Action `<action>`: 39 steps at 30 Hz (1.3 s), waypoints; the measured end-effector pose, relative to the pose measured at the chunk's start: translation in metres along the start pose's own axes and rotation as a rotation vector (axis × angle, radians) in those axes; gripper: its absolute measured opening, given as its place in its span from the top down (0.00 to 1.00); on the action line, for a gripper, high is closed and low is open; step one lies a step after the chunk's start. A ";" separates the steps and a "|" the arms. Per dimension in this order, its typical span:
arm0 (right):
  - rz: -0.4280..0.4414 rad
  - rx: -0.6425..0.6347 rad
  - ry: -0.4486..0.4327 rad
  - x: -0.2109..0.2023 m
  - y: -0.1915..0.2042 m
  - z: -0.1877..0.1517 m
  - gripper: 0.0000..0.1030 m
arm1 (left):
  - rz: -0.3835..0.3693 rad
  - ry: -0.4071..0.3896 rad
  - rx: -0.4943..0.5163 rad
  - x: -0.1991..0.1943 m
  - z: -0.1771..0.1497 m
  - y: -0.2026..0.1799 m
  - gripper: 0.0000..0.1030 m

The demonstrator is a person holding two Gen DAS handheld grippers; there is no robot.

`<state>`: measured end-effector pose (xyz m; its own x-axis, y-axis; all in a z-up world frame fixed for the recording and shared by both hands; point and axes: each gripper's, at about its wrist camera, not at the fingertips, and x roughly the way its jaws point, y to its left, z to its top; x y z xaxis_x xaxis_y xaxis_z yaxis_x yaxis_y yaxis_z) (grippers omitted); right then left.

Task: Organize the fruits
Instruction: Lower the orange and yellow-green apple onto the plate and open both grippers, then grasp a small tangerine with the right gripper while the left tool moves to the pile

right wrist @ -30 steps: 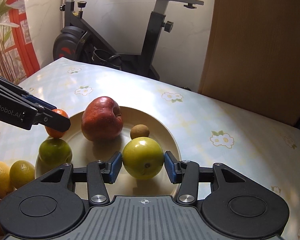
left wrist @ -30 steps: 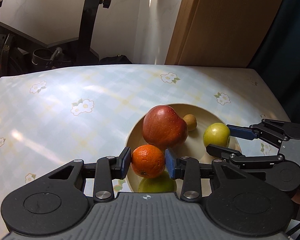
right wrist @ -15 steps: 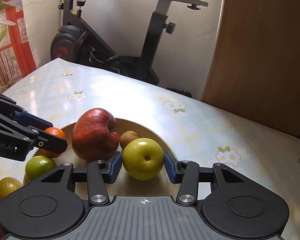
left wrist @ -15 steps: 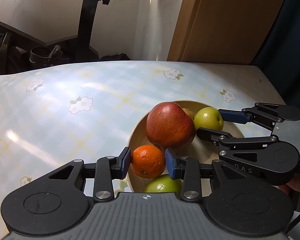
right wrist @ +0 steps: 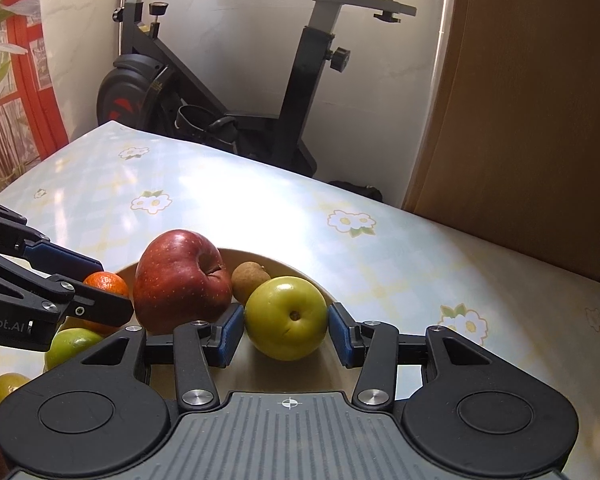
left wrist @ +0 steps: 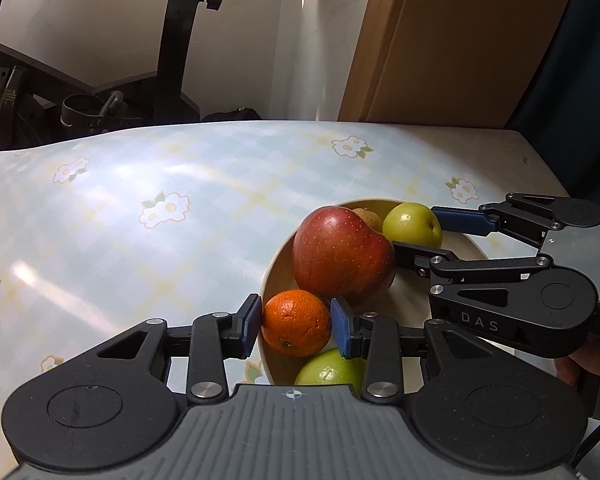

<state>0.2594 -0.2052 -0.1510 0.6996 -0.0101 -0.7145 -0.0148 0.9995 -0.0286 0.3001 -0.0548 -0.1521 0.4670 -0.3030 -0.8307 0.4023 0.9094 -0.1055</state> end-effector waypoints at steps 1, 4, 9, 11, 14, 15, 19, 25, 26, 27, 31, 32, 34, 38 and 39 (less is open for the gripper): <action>-0.001 0.001 0.002 0.000 0.000 0.000 0.58 | -0.003 0.000 -0.006 -0.001 0.000 0.001 0.60; -0.006 0.009 0.006 -0.001 0.001 0.001 0.58 | -0.013 -0.004 -0.032 -0.004 0.001 0.006 0.52; 0.005 0.041 -0.016 -0.010 -0.001 0.000 0.54 | -0.035 -0.028 -0.058 -0.014 0.001 0.013 0.51; 0.008 0.036 -0.025 -0.016 0.000 0.000 0.53 | -0.031 -0.037 -0.056 -0.019 0.001 0.014 0.51; 0.009 0.014 -0.035 -0.024 0.002 0.000 0.53 | -0.037 -0.046 -0.059 -0.026 -0.001 0.017 0.51; 0.009 0.010 -0.037 -0.026 0.002 0.000 0.53 | -0.039 -0.051 -0.056 -0.030 -0.001 0.018 0.51; 0.012 0.008 -0.048 -0.039 0.003 -0.003 0.53 | -0.038 -0.070 -0.047 -0.042 -0.006 0.019 0.51; 0.019 0.034 -0.066 -0.056 0.000 -0.010 0.53 | -0.028 -0.077 -0.041 -0.051 -0.020 0.027 0.50; 0.017 0.041 -0.068 -0.059 0.000 -0.012 0.53 | -0.027 -0.078 -0.042 -0.053 -0.021 0.029 0.50; 0.018 0.047 -0.071 -0.061 0.000 -0.013 0.53 | -0.029 -0.080 -0.046 -0.055 -0.023 0.032 0.50; 0.019 0.064 -0.074 -0.070 0.000 -0.018 0.53 | -0.023 -0.091 -0.048 -0.064 -0.029 0.040 0.50; 0.019 0.069 -0.078 -0.074 0.001 -0.020 0.53 | -0.020 -0.091 -0.047 -0.066 -0.030 0.042 0.50; 0.019 0.078 -0.080 -0.079 0.003 -0.023 0.53 | -0.020 -0.090 -0.042 -0.069 -0.033 0.044 0.50; 0.027 0.104 -0.081 -0.091 0.008 -0.032 0.53 | -0.036 -0.098 -0.016 -0.080 -0.039 0.046 0.50; 0.029 0.108 -0.080 -0.093 0.010 -0.033 0.53 | -0.040 -0.099 -0.010 -0.083 -0.040 0.047 0.50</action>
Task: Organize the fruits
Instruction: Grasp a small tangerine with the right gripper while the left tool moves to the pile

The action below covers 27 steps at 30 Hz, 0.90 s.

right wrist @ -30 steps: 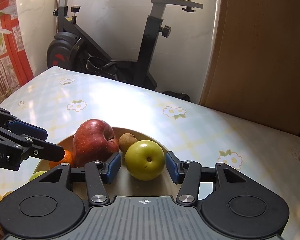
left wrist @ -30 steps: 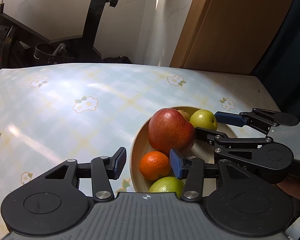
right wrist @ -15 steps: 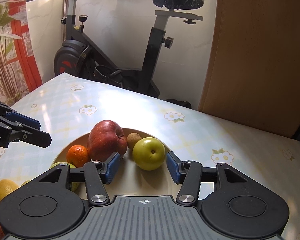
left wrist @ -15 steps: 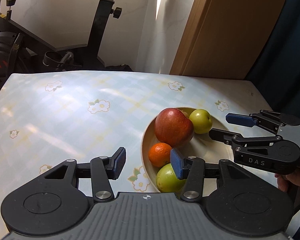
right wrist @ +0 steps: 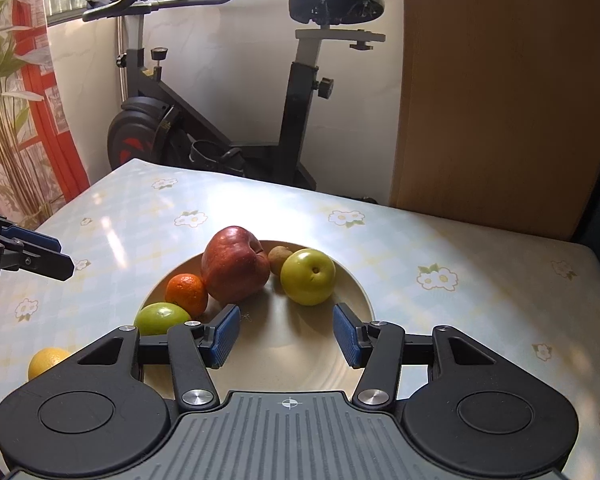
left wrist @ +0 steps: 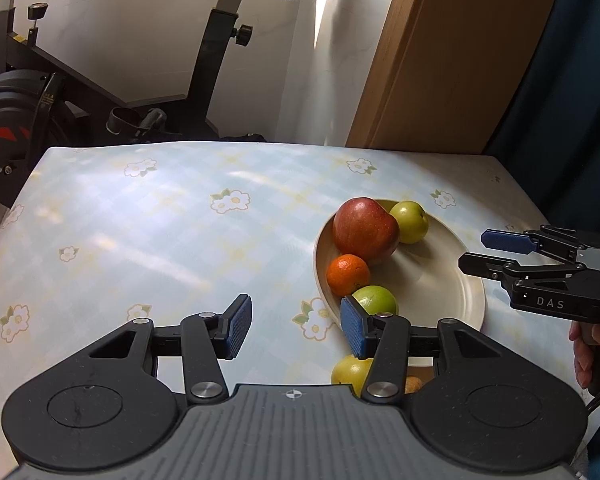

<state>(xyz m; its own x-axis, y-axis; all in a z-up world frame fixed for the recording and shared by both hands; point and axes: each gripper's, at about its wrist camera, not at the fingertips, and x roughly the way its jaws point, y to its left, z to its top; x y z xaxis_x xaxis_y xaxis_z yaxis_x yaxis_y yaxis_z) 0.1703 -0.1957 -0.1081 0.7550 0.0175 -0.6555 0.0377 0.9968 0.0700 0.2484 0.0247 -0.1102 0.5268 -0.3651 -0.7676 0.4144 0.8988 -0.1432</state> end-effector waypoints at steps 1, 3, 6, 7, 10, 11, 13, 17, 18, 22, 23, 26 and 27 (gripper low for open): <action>0.004 0.004 0.001 -0.003 0.002 -0.002 0.53 | -0.003 -0.001 0.004 -0.002 -0.001 0.001 0.50; 0.019 0.010 0.004 -0.007 0.007 -0.005 0.53 | -0.010 -0.004 0.012 -0.008 -0.004 0.003 0.50; 0.044 0.017 0.012 -0.013 0.016 -0.011 0.53 | -0.014 -0.005 0.029 -0.013 -0.008 0.005 0.50; 0.051 0.016 0.015 -0.014 0.020 -0.013 0.53 | -0.015 -0.006 0.032 -0.015 -0.010 0.007 0.50; 0.072 0.010 0.023 -0.018 0.031 -0.018 0.53 | -0.025 -0.010 0.036 -0.019 -0.016 0.009 0.50; 0.080 0.006 0.027 -0.019 0.036 -0.019 0.53 | -0.030 -0.011 0.035 -0.021 -0.019 0.010 0.50; 0.091 -0.001 0.033 -0.021 0.044 -0.020 0.53 | -0.036 -0.007 0.035 -0.022 -0.024 0.012 0.50; 0.112 -0.025 0.052 -0.022 0.060 -0.022 0.53 | -0.037 0.000 0.042 -0.023 -0.033 0.015 0.50; 0.114 -0.026 0.057 -0.022 0.062 -0.023 0.53 | -0.036 0.000 0.043 -0.023 -0.035 0.015 0.50; 0.120 -0.018 0.061 -0.025 0.067 -0.028 0.53 | -0.039 -0.005 0.022 -0.025 -0.042 0.017 0.50; 0.121 -0.017 0.064 -0.026 0.068 -0.030 0.53 | -0.043 -0.006 0.017 -0.026 -0.044 0.018 0.50; 0.123 -0.026 0.077 -0.028 0.072 -0.040 0.54 | -0.050 -0.007 -0.002 -0.028 -0.050 0.019 0.50; 0.124 -0.031 0.081 -0.029 0.073 -0.043 0.54 | -0.051 -0.006 -0.009 -0.027 -0.053 0.020 0.50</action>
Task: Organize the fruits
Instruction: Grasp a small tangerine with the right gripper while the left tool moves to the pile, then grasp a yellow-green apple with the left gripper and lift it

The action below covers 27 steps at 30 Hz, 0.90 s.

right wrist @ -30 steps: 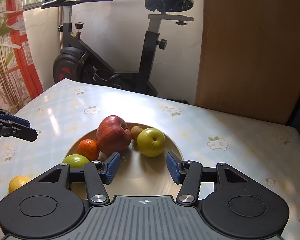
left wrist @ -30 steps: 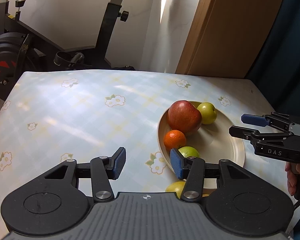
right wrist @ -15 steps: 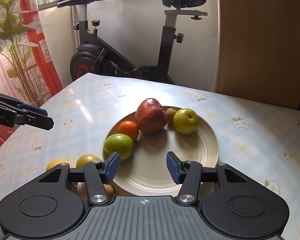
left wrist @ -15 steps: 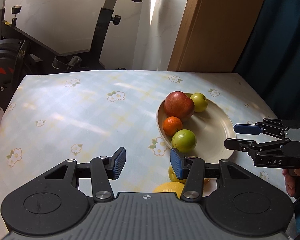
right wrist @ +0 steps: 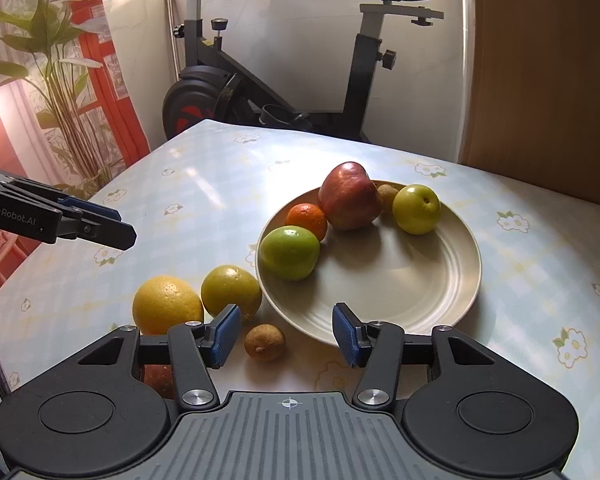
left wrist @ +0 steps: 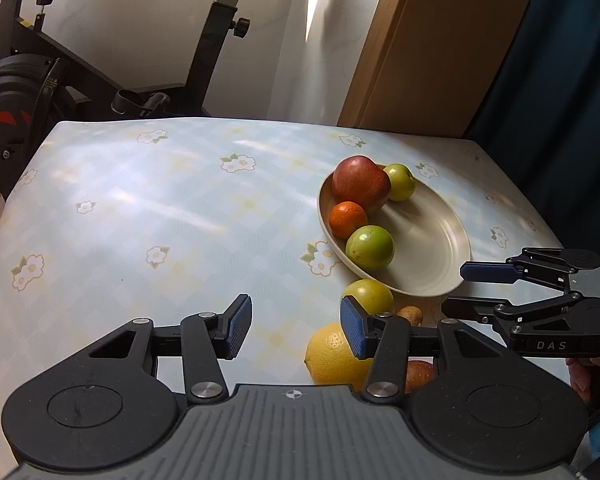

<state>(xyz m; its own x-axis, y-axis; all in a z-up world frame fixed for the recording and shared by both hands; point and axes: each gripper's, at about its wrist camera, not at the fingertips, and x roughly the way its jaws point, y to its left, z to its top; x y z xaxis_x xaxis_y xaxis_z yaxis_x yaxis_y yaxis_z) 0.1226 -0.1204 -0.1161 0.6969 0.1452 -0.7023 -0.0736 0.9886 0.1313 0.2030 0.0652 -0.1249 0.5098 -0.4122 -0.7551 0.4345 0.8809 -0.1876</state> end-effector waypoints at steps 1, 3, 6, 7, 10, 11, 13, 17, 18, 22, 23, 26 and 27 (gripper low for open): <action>0.001 -0.005 0.005 -0.001 0.001 -0.003 0.54 | 0.000 0.000 -0.003 0.000 -0.002 0.000 0.50; 0.005 -0.018 0.020 -0.002 0.004 -0.012 0.54 | 0.004 0.000 -0.003 0.000 -0.007 -0.001 0.50; 0.010 -0.018 0.037 -0.003 0.005 -0.021 0.56 | 0.014 0.004 0.006 0.001 -0.011 -0.003 0.50; 0.015 -0.014 0.047 -0.003 0.005 -0.025 0.57 | 0.014 0.006 0.006 0.001 -0.011 -0.003 0.50; 0.029 -0.008 0.075 0.000 0.004 -0.033 0.62 | 0.010 0.008 0.001 0.001 -0.013 -0.002 0.50; 0.036 -0.007 0.082 0.001 0.005 -0.035 0.63 | 0.010 0.009 0.000 0.001 -0.013 -0.001 0.50; 0.046 -0.003 0.095 0.002 0.004 -0.039 0.64 | 0.012 0.007 0.001 0.000 -0.013 -0.001 0.50; 0.053 0.020 0.096 0.002 0.002 -0.042 0.65 | 0.012 -0.001 -0.009 -0.001 -0.014 -0.002 0.50; 0.057 0.027 0.096 0.002 0.001 -0.042 0.67 | 0.011 -0.002 -0.012 -0.001 -0.014 -0.003 0.50; 0.079 0.065 0.098 0.003 -0.004 -0.043 0.68 | 0.011 -0.002 -0.007 0.000 -0.015 -0.005 0.50; 0.081 0.075 0.099 0.002 -0.005 -0.043 0.68 | 0.008 -0.004 -0.010 0.000 -0.015 -0.005 0.50; 0.089 0.100 0.098 0.003 -0.008 -0.044 0.68 | 0.014 -0.014 -0.028 0.000 -0.013 -0.005 0.50; 0.092 0.106 0.096 0.004 -0.009 -0.045 0.68 | 0.015 -0.017 -0.026 0.000 -0.013 -0.006 0.50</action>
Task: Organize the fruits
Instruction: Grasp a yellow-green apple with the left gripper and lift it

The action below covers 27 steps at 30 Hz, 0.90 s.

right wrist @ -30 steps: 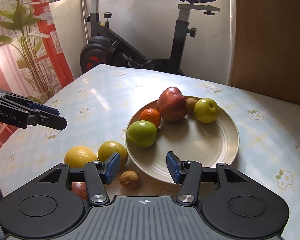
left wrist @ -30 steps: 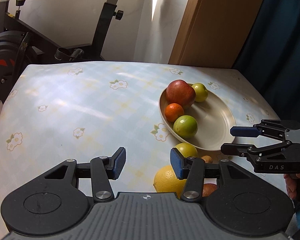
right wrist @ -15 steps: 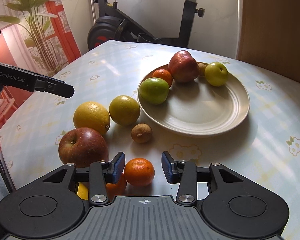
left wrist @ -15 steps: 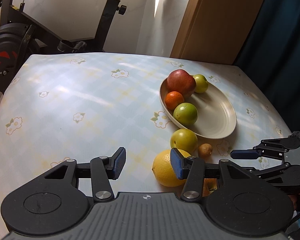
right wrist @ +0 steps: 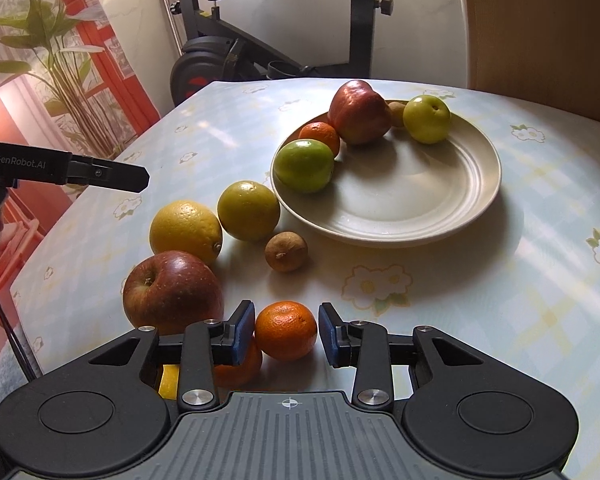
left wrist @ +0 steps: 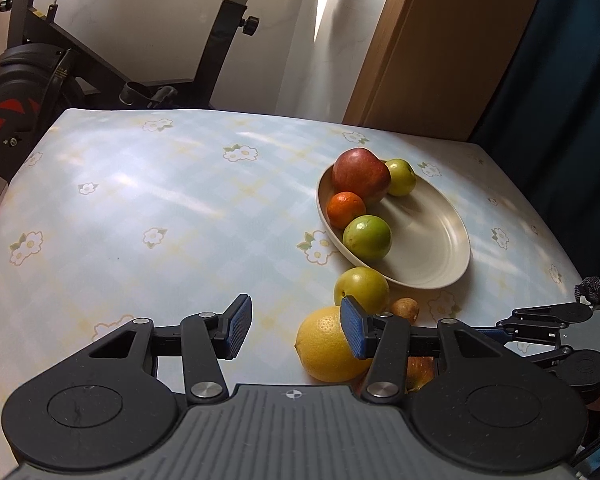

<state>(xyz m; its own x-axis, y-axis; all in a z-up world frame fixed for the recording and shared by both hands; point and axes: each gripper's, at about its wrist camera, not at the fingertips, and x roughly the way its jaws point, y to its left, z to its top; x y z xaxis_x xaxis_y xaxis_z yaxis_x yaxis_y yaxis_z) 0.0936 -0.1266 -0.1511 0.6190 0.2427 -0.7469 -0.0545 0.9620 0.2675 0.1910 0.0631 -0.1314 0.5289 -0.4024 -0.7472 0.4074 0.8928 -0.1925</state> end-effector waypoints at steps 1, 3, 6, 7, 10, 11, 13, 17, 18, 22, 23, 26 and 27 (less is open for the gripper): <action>0.003 0.009 -0.002 0.000 -0.001 -0.001 0.68 | 0.002 -0.003 0.002 0.000 0.000 -0.001 0.50; 0.010 0.026 -0.003 0.001 -0.002 -0.001 0.68 | 0.004 -0.005 0.005 0.000 0.001 -0.003 0.50; 0.017 0.039 -0.009 0.002 -0.003 -0.003 0.68 | -0.003 -0.003 0.014 0.001 0.000 -0.006 0.50; 0.018 0.037 -0.012 0.002 -0.003 -0.004 0.68 | -0.004 -0.002 0.016 0.002 0.000 -0.007 0.50; 0.020 0.033 -0.022 0.002 -0.003 -0.005 0.69 | -0.012 0.010 0.012 0.006 0.001 -0.008 0.50; 0.019 0.027 -0.030 0.002 -0.002 -0.006 0.69 | -0.012 0.013 0.007 0.007 0.001 -0.009 0.50; 0.019 0.020 -0.044 0.001 -0.002 -0.008 0.70 | -0.011 0.012 -0.008 0.010 0.001 -0.009 0.50; 0.015 0.022 -0.083 -0.002 -0.001 -0.015 0.70 | -0.018 0.012 -0.030 0.015 0.001 -0.010 0.50; 0.009 0.017 -0.096 -0.003 0.000 -0.017 0.70 | -0.017 0.014 -0.030 0.016 0.002 -0.011 0.50; -0.007 -0.001 -0.133 -0.006 0.004 -0.023 0.70 | -0.019 0.022 -0.024 0.022 0.002 -0.015 0.50; -0.008 0.001 -0.140 -0.006 0.004 -0.024 0.70 | -0.022 0.026 -0.024 0.023 0.003 -0.016 0.50; -0.030 -0.013 -0.155 -0.008 0.003 -0.028 0.70 | -0.026 0.035 -0.018 0.027 0.004 -0.020 0.50; -0.023 0.008 -0.164 -0.008 0.001 -0.029 0.70 | -0.030 0.039 -0.014 0.029 0.005 -0.022 0.50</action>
<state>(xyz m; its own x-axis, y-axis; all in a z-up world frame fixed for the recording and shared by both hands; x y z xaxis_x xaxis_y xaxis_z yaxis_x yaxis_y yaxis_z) 0.0657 -0.1244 -0.1622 0.7397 0.1962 -0.6437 -0.0328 0.9659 0.2567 0.2014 0.0310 -0.1461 0.4873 -0.4210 -0.7651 0.4119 0.8833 -0.2237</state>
